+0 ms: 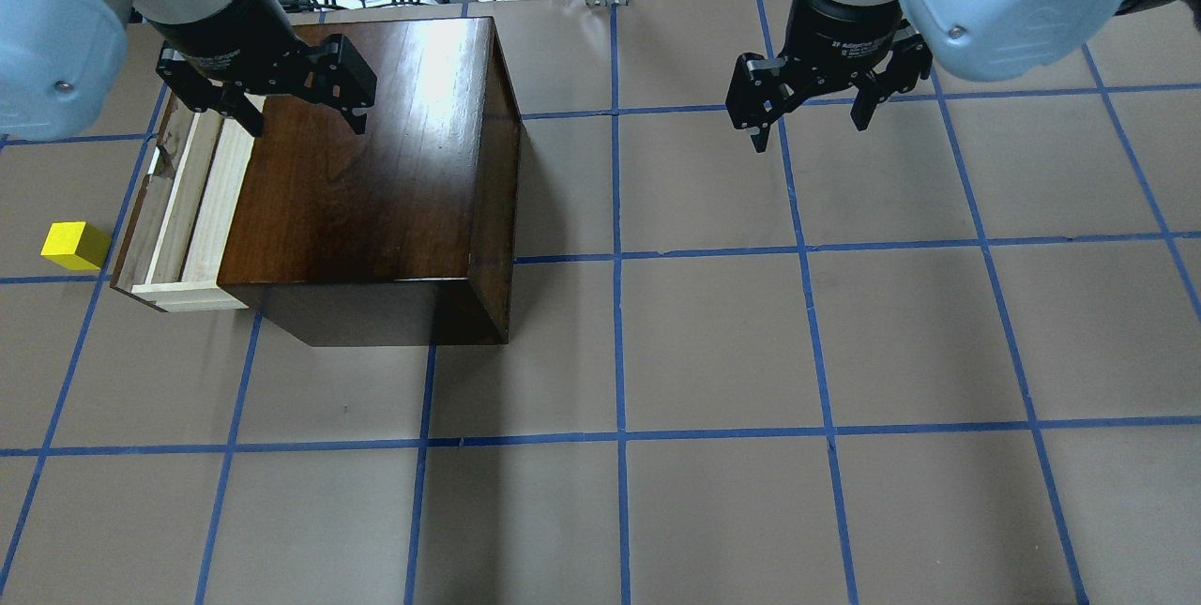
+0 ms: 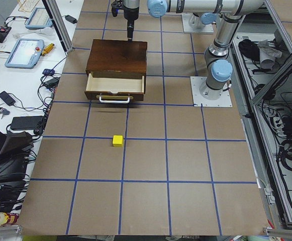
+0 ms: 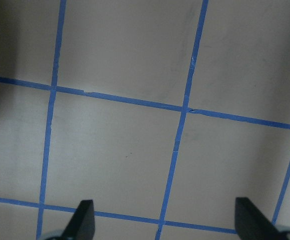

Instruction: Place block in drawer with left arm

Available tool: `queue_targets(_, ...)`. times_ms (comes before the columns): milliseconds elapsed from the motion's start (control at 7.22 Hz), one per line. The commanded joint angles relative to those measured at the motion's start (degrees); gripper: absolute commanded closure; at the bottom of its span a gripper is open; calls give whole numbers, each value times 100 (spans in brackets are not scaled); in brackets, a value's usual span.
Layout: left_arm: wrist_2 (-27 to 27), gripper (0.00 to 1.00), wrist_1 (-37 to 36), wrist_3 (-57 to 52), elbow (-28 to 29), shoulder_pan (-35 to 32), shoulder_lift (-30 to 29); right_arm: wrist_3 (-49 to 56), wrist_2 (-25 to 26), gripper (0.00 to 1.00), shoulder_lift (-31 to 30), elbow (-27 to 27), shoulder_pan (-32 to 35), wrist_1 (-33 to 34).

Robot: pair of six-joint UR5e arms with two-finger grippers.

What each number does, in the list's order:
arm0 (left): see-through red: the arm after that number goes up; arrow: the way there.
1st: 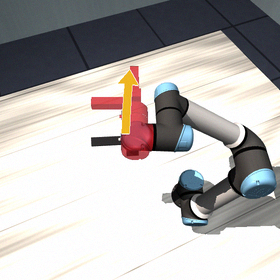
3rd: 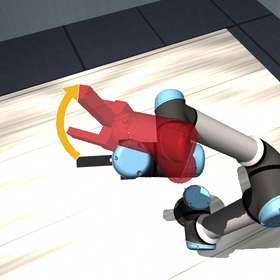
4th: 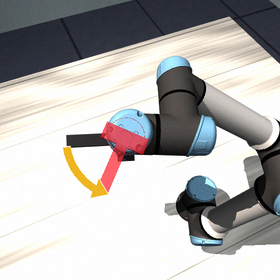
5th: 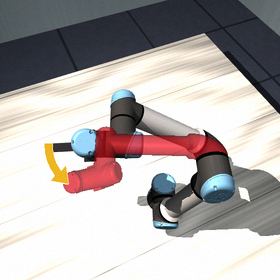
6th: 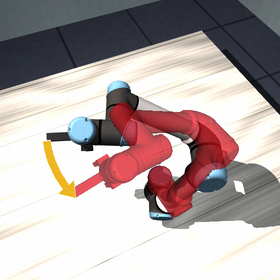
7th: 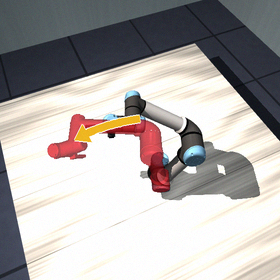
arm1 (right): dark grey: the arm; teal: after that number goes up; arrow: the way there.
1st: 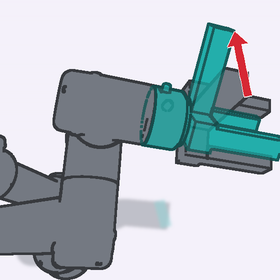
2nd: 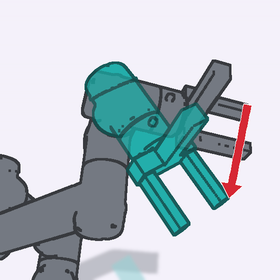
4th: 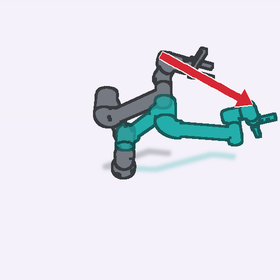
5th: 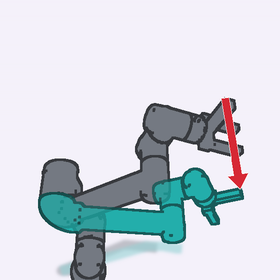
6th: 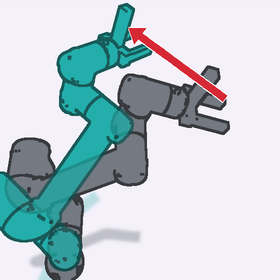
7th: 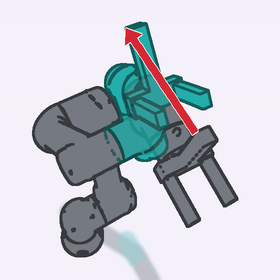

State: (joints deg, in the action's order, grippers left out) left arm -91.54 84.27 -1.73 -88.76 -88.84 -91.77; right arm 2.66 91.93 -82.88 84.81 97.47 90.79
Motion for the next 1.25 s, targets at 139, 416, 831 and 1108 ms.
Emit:
queue_targets(139,-4,0,71,-72,52,208,62,7,0,0,0,0,0,0)
queue_targets(416,14,0,342,-973,69,900,185,7,-9,0,0,0,0,0)
queue_targets(831,14,0,852,-3044,87,2409,317,7,0,0,0,0,0,0)
queue_targets(1108,66,0,951,-4704,78,3510,64,7,0,0,0,0,0,0)
